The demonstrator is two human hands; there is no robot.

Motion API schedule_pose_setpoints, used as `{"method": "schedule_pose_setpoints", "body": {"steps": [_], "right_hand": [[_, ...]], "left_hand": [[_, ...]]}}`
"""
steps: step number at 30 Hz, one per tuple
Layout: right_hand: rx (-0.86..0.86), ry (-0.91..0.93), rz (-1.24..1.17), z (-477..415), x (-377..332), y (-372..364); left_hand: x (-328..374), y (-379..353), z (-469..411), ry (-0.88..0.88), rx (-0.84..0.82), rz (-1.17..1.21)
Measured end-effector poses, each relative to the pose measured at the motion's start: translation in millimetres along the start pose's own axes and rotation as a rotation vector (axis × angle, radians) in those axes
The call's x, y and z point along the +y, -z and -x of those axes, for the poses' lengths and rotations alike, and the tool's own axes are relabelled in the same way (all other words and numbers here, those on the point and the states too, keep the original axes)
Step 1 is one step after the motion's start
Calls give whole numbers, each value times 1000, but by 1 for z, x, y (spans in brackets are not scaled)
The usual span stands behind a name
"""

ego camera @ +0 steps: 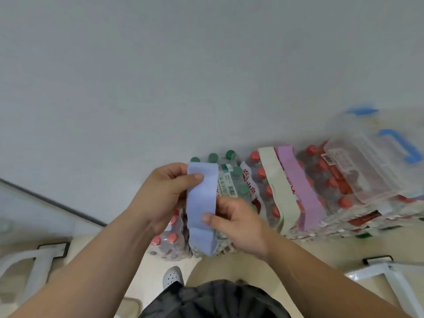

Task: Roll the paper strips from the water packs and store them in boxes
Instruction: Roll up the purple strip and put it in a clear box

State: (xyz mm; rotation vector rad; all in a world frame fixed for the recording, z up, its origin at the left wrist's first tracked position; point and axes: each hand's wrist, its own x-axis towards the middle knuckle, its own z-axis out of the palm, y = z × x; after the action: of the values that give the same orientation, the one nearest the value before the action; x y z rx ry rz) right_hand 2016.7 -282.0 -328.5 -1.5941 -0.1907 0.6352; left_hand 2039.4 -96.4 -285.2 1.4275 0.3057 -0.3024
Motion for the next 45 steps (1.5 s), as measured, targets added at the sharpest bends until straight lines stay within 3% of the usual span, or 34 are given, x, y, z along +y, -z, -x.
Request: {"method": "schedule_pose_setpoints", "body": {"steps": [4,9,16,19,23,26,31,40,45], "right_hand": [[66,-39,116,6,28,33],[101,-173,302,-8,52,56],[267,-178,517,-45,56,73],[216,-204,617,-56,54,76],[171,-204,799,-59,50,79],[125,-214,846,-58,48,82],[203,-183,833,-57,43,95],[602,-238,786,-28,41,195],[515,-311,871,-36,57,246]], "left_hand": [[0,-33,-12,-31,152,-42],[-21,-46,-58,87,254,-208],[-34,-47,-132,142,264,-423],[-41,-47,-159,102,221,-611],[-47,-43,-176,-1,127,-1070],[-51,-39,-176,-53,152,-1221],[-57,-35,-166,-146,205,-1230],[-55,-102,-144,-271,81,-913],[-60,-172,-139,-244,-62,-971]]}}
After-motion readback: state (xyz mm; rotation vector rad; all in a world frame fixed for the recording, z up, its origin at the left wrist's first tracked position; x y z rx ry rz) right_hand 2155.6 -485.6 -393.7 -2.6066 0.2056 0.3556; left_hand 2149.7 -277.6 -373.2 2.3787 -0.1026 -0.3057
